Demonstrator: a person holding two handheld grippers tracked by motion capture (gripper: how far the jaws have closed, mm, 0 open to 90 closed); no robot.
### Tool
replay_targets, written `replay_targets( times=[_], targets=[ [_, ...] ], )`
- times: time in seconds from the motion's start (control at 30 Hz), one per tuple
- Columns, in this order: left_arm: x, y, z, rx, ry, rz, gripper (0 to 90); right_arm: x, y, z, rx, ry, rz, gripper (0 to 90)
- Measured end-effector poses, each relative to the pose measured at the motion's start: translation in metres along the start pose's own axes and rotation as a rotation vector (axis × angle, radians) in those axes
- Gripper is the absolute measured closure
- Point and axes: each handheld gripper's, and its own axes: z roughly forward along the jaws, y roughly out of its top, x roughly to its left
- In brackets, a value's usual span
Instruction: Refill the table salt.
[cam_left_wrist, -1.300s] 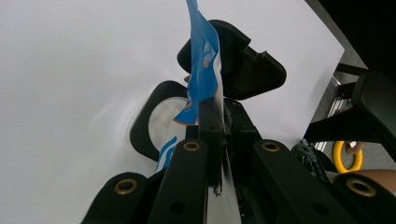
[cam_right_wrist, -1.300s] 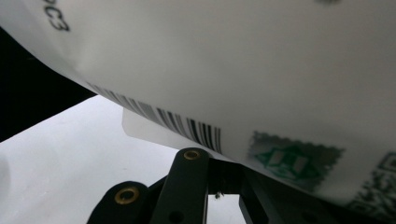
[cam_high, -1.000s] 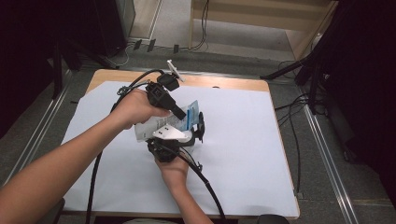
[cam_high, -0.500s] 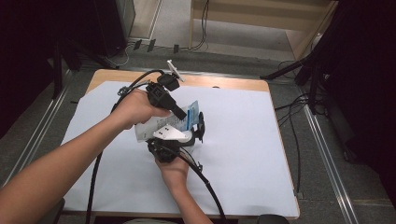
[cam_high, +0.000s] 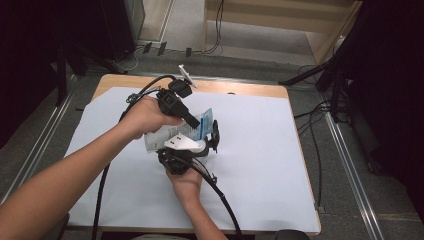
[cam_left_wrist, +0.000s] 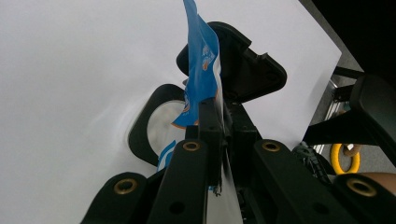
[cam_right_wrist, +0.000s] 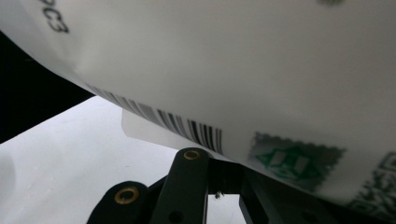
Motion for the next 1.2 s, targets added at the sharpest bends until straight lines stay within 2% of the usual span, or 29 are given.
replay_targets(
  times=[1.2],
  targets=[
    [0.0003, 0.0008, 0.0015, -0.006, -0.007, 0.000, 88.3, 0.0007, 0.0017, -0.0023, 0.003, 0.003, -0.015, 90.0]
  ],
)
